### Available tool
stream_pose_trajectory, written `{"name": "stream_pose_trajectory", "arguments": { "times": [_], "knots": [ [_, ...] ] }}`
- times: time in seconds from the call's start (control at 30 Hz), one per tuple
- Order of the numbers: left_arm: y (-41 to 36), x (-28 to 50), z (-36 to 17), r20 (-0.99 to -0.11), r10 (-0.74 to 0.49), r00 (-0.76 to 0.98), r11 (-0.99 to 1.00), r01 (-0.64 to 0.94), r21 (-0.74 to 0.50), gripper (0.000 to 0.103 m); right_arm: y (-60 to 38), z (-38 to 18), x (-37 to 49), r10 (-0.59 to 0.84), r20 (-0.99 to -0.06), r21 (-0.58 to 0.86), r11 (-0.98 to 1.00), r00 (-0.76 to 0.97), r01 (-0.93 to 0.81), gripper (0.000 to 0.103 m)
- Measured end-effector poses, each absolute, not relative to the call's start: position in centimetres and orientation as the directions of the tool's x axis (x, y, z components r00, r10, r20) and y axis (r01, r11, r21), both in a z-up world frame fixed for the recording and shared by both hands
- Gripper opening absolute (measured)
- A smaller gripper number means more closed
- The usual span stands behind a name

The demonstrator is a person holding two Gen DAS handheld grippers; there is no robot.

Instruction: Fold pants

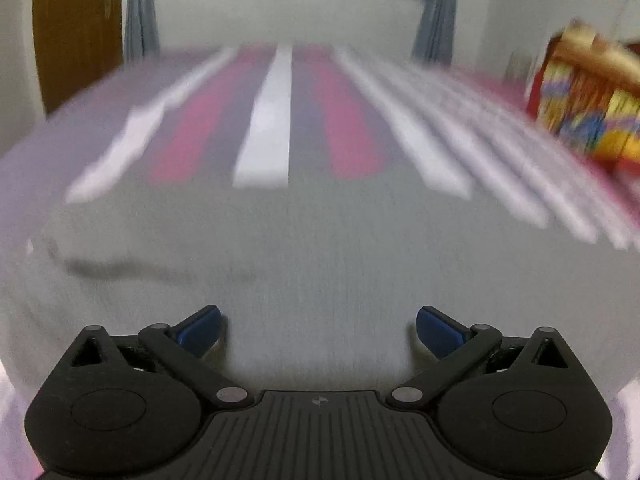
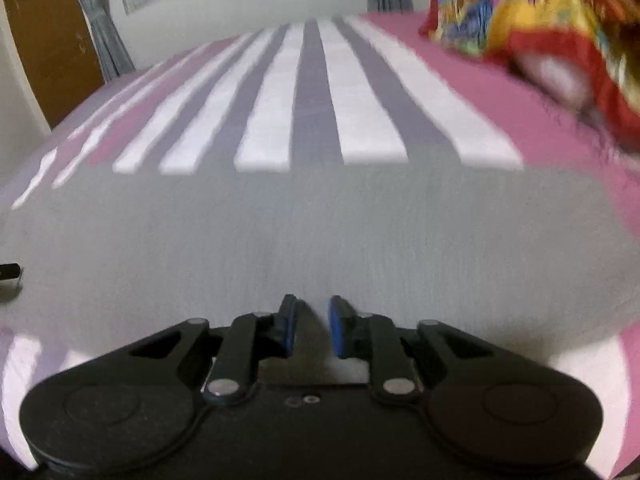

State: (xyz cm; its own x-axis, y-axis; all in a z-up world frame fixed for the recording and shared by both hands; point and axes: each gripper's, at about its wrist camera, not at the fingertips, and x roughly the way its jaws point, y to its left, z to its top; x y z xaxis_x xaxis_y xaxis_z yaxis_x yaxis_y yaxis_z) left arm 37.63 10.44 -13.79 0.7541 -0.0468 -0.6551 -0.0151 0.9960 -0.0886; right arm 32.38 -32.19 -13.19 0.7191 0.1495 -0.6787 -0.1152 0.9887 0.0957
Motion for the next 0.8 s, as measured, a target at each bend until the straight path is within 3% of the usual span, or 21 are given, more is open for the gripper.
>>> {"name": "stream_pose_trajectory", "arguments": {
  "times": [0.23, 0.37, 0.4, 0.5, 0.57, 0.63, 0.7, 0.8],
  "knots": [
    [14.2, 43.0, -13.5, -0.701, 0.017, 0.713, 0.998, -0.05, -0.026, 0.103, -19.9, -12.0, 41.0, 0.406, -0.647, 0.174, 0.903, 0.646, -0.393, 0.02],
    [15.9, 47.9, -17.0, -0.768, 0.011, 0.641, 0.999, -0.036, -0.016, 0.103, -10.8, -14.4, 45.8, 0.508, -0.686, 0.223, 0.828, 0.521, -0.515, 0.029],
    [16.1, 48.3, -17.7, -0.764, 0.003, 0.645, 0.999, -0.027, -0.019, 0.103, -9.2, -15.4, 46.5, 0.495, -0.706, 0.211, 0.83, 0.507, -0.516, 0.029],
    [16.5, 49.0, -17.1, -0.765, 0.008, 0.644, 0.999, -0.03, -0.015, 0.103, -7.2, -16.6, 48.4, 0.427, -0.727, 0.163, 0.868, 0.537, -0.469, 0.009],
    [16.9, 47.8, -15.3, -0.704, 0.012, 0.71, 0.999, -0.031, -0.015, 0.103, -7.2, -15.2, 48.9, 0.428, -0.695, 0.173, 0.88, 0.578, -0.443, 0.013],
    [17.3, 47.7, -15.7, -0.706, 0.011, 0.708, 0.999, -0.042, -0.026, 0.103, -6.5, -14.5, 49.3, 0.474, -0.647, 0.214, 0.864, 0.597, -0.455, 0.017],
    [17.4, 47.9, -17.7, -0.735, 0.012, 0.678, 0.999, -0.043, -0.024, 0.103, -5.6, -15.7, 50.8, 0.508, -0.681, 0.268, 0.843, 0.528, -0.466, 0.019],
    [16.9, 47.7, -18.2, -0.726, 0.028, 0.687, 0.999, -0.042, -0.001, 0.103, -5.1, -17.7, 52.1, 0.463, -0.735, 0.238, 0.86, 0.496, -0.45, 0.018]
  ]
}}
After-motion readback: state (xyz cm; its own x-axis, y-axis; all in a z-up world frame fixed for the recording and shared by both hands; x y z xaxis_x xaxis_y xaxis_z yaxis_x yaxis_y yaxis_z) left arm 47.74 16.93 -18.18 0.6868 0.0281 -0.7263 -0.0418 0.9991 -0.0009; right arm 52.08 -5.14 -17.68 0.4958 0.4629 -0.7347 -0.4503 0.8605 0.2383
